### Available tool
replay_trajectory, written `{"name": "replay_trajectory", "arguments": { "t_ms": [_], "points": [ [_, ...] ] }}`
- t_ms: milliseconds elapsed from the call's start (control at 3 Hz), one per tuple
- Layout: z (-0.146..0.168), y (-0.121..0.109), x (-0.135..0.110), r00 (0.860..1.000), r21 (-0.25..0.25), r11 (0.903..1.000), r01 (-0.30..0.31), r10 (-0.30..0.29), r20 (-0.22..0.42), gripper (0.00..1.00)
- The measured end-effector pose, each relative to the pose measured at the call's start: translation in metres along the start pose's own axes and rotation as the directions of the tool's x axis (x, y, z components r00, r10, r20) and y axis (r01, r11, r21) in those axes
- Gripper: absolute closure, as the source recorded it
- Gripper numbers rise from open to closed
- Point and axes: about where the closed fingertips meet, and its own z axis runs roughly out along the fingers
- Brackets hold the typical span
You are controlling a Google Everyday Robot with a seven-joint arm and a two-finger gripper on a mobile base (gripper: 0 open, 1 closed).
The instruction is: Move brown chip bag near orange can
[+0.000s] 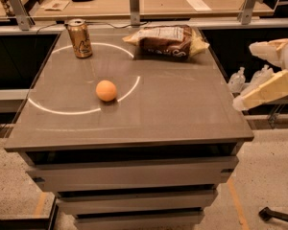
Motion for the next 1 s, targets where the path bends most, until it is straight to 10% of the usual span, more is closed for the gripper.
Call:
{"name": "replay_trajectory", "arguments": {
  "t_ms": [1000],
  "points": [
    [0.0129, -0.0009, -0.0003, 0.993, 0.052, 0.9918, -0.117, 0.117, 0.010, 0.00]
  ]
}}
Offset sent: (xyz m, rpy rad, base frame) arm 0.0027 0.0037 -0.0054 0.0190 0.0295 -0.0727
